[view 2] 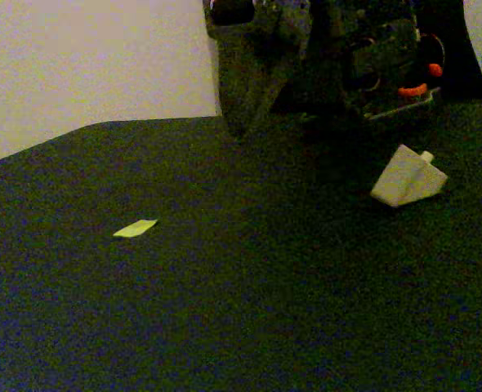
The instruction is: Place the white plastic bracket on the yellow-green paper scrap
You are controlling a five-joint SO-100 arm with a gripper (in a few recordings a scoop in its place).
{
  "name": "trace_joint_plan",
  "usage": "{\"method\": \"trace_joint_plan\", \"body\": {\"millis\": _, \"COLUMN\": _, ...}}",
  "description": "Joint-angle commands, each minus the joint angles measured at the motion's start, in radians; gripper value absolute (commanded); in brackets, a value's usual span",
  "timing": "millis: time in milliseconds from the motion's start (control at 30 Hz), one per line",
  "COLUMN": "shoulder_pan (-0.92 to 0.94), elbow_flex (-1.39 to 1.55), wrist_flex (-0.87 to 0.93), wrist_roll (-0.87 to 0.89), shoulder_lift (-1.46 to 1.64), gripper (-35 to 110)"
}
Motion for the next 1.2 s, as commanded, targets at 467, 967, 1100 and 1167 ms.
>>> {"method": "trace_joint_plan", "body": {"millis": 467, "shoulder_pan": -0.003, "elbow_flex": -0.029, "wrist_flex": 0.017, "wrist_roll": -0.002, "shoulder_lift": 0.032, "gripper": 0}}
{"method": "trace_joint_plan", "body": {"millis": 967, "shoulder_pan": -0.006, "elbow_flex": -0.023, "wrist_flex": -0.025, "wrist_roll": -0.028, "shoulder_lift": 0.032, "gripper": 0}}
{"method": "trace_joint_plan", "body": {"millis": 1100, "shoulder_pan": -0.063, "elbow_flex": -0.109, "wrist_flex": -0.018, "wrist_roll": -0.074, "shoulder_lift": 0.032, "gripper": 0}}
{"method": "trace_joint_plan", "body": {"millis": 1167, "shoulder_pan": -0.084, "elbow_flex": -0.181, "wrist_flex": 0.02, "wrist_roll": -0.098, "shoulder_lift": 0.032, "gripper": 0}}
